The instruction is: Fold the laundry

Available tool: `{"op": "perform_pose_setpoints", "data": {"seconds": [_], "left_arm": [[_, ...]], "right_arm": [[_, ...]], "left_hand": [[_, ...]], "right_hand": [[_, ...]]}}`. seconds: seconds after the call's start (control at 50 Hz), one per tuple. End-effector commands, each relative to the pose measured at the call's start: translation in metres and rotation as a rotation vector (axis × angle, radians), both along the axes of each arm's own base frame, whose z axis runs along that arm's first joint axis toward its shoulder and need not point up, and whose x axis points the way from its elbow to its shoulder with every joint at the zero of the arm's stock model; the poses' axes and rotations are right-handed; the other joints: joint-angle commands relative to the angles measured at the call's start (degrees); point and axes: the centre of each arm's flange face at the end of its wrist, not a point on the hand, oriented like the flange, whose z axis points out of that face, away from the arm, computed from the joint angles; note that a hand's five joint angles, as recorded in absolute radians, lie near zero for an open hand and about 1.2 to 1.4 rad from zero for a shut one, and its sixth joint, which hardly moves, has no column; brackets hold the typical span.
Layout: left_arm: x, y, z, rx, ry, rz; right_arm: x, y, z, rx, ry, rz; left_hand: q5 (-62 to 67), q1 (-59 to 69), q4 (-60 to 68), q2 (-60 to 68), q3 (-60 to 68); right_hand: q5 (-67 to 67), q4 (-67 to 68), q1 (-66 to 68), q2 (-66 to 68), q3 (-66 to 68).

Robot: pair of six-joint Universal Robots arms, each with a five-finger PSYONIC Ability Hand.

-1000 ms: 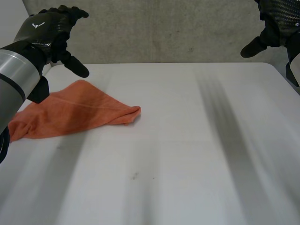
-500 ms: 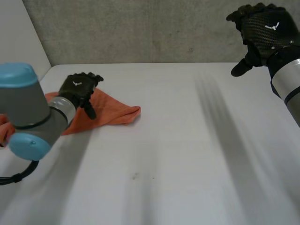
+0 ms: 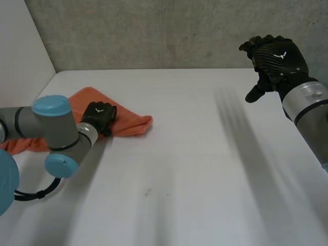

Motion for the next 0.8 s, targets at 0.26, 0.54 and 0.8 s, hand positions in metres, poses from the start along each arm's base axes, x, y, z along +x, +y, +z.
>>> {"op": "perform_pose_setpoints", "data": {"seconds": [0.26, 0.54, 0.8], "left_arm": [[-0.033, 0.027, 0.044, -0.075, 0.071, -0.078], [-0.131, 0.172, 0.121, -0.027, 0.401, -0.414], [-0.149, 0.224, 0.064, 0.098, 0.272, -0.515]], "right_arm": [[-0.001, -0.002, 0.004, -0.008, -0.003, -0.009], [-0.026, -0.012, 0.049, -0.128, -0.047, -0.101], [-0.032, -0.012, 0.053, -0.137, -0.05, -0.108]], "left_hand": [[33.9, 30.98, 33.39, 32.18, 33.54], [33.9, 30.98, 33.39, 32.18, 33.54], [-33.19, -36.11, -33.7, -34.91, -33.55]], "right_hand": [[-3.81, -3.36, -1.85, -2.73, -2.09], [-3.81, -3.36, -1.85, -2.73, -2.09], [-3.81, -3.36, -1.85, -2.73, -2.09]]}}
